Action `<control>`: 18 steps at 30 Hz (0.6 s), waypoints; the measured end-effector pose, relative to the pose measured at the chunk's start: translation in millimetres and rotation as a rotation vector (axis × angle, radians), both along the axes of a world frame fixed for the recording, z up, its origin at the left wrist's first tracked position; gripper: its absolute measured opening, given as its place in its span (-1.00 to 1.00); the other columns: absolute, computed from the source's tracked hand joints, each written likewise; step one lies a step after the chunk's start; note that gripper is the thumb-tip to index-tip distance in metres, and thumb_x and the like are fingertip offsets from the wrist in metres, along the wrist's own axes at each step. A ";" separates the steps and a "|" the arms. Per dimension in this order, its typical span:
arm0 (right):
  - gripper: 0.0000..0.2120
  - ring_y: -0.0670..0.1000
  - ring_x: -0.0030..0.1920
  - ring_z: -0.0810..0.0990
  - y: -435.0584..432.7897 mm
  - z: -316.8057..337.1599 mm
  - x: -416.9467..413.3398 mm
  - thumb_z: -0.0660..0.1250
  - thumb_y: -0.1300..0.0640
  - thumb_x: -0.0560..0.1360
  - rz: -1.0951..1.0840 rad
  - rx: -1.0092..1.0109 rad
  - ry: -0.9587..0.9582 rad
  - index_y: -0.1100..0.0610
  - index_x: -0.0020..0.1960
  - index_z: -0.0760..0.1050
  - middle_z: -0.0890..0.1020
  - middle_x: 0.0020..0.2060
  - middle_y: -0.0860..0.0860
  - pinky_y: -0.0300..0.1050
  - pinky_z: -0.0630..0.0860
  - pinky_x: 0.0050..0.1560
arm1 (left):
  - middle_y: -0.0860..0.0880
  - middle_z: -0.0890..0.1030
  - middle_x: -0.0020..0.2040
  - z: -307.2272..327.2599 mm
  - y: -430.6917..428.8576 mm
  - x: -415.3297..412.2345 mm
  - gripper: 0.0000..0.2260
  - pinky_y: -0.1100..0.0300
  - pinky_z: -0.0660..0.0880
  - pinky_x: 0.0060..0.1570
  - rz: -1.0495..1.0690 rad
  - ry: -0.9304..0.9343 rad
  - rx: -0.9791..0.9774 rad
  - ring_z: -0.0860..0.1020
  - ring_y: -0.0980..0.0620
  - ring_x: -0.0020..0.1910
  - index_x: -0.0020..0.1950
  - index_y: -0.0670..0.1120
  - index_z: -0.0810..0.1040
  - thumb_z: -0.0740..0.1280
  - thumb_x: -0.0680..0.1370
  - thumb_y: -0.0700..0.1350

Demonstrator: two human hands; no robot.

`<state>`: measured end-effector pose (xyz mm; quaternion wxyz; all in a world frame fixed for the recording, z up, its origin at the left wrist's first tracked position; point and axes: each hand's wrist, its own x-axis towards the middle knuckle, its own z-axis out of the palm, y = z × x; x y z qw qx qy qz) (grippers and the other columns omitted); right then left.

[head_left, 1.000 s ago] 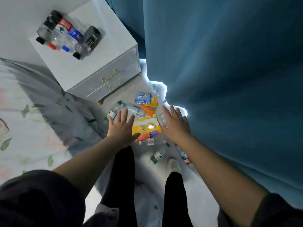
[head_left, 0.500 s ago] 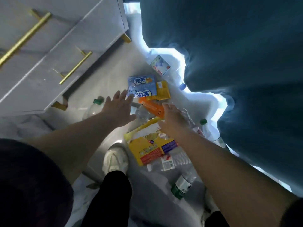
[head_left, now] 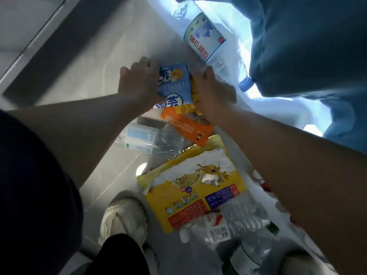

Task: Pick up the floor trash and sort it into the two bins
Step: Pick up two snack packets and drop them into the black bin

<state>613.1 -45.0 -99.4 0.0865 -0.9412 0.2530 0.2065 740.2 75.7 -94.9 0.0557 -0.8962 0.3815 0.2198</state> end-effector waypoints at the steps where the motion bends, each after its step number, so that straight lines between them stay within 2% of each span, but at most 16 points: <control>1: -0.38 0.23 0.12 0.58 -0.4 2.7 -1.2 0.28 0.26 0.55 -0.010 -0.023 -0.006 0.02 0.51 0.10 0.39 0.31 0.09 0.07 0.55 -0.08 | -0.18 0.48 0.15 3.2 1.6 2.5 -0.47 -0.04 0.30 0.10 0.027 -0.004 -0.024 0.45 -0.20 0.15 0.26 -0.11 0.37 0.46 0.40 0.05; 3: -0.53 0.21 0.05 0.62 -1.7 10.0 -4.6 0.27 0.28 0.56 -0.063 -0.051 -0.036 0.09 0.42 0.26 0.52 0.22 0.09 0.04 0.56 -0.07 | -0.17 0.55 0.08 11.4 8.5 7.5 -0.67 -0.02 0.29 0.09 0.074 0.018 -0.077 0.49 -0.19 0.11 0.18 -0.09 0.44 0.38 0.48 -0.02; 6: -0.71 0.21 0.03 0.63 -4.1 27.9 -9.5 0.24 0.31 0.57 -0.118 -0.036 0.013 0.13 0.26 0.44 0.60 0.10 0.10 -0.02 0.52 -0.08 | -0.21 0.59 -0.03 36.6 21.5 11.2 -0.82 0.00 0.35 -0.02 0.106 0.083 -0.160 0.53 -0.26 -0.02 0.05 -0.13 0.49 0.33 0.52 -0.07; 12: -0.81 0.17 0.05 0.61 -12.2 107.3 -33.9 0.25 0.24 0.58 -0.293 0.050 0.102 0.09 0.16 0.51 0.62 0.05 0.10 -0.12 0.35 -0.17 | -0.20 0.61 -0.20 121.1 48.9 0.7 -0.86 0.07 0.41 -0.20 0.256 0.190 -0.272 0.55 -0.24 -0.19 -0.05 -0.17 0.51 0.39 0.49 -0.13; 18: -0.88 0.19 0.02 0.57 -16.7 227.9 -71.2 0.21 0.12 0.61 -0.479 0.139 0.173 0.08 0.09 0.48 0.62 0.01 0.09 -0.11 0.31 -0.19 | -0.10 0.56 -0.28 231.7 72.6 -13.8 -0.87 0.13 0.38 -0.31 0.357 0.244 -0.280 0.52 -0.17 -0.29 -0.07 -0.17 0.51 0.40 0.49 -0.13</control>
